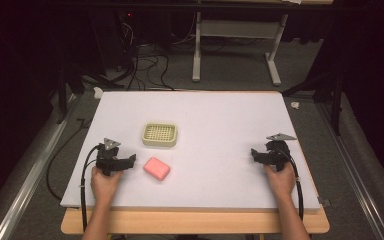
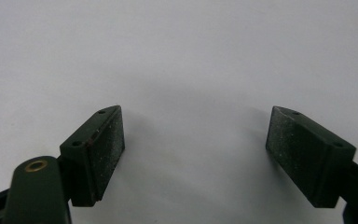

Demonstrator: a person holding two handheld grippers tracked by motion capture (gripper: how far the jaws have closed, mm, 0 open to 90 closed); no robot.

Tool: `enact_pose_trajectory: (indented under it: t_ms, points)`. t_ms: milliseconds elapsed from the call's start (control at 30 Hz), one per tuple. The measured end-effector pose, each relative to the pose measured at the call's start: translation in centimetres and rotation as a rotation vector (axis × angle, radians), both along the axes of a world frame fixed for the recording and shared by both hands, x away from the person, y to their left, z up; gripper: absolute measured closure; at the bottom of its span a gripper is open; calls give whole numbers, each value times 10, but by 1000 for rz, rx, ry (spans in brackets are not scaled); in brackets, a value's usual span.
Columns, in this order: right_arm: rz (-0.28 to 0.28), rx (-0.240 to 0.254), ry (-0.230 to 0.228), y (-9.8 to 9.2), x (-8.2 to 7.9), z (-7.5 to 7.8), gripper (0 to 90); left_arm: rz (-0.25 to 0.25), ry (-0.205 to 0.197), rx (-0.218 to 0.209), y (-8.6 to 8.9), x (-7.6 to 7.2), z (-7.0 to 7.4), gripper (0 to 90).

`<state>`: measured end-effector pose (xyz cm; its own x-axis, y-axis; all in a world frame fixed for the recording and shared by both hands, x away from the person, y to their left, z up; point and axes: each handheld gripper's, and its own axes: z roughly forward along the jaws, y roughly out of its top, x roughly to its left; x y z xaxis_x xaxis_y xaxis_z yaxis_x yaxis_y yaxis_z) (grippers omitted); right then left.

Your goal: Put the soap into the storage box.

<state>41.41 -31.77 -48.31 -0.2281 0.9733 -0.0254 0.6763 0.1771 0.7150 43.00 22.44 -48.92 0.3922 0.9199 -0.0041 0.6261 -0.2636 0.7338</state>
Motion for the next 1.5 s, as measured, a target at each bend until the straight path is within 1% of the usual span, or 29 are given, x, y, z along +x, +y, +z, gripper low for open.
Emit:
enact_pose_trajectory:
  t_ms: [733,833,900,967,1000,1033,1100,1133,1167,1233,1300,1333,1400,1500]
  points:
    - [0,2,3,0,0,0,199,0,11,-3,0,2,1,181]
    - [0,2,3,0,0,0,199,4,15,-4,0,2,1,181]
    - [0,3,3,0,0,0,199,8,25,-1,-1,2,2,184]
    - [0,3,3,0,0,0,199,7,26,-1,-1,2,3,178]
    - [0,3,3,0,0,0,199,-9,31,-13,-1,1,3,173]
    - [0,3,3,0,0,0,199,-13,31,-12,-2,1,4,170]
    - [0,3,3,0,0,0,199,-16,26,-4,-3,0,5,163]
    - [0,3,3,0,0,0,199,-17,3,11,-4,-3,7,161]
    - [0,3,3,0,0,0,199,-16,-6,7,-4,-4,8,161]
    - [0,3,3,0,0,0,199,-17,-9,-9,-3,-6,12,157]
    - [0,2,2,0,0,0,199,-18,-8,-12,-3,-7,13,152]
    - [1,1,2,0,0,0,199,-27,-8,-26,-3,-10,16,150]
    - [1,1,2,0,0,0,199,-40,-13,-29,-4,-14,19,144]
    - [1,1,1,0,0,0,199,-52,-6,-35,-4,-16,21,145]
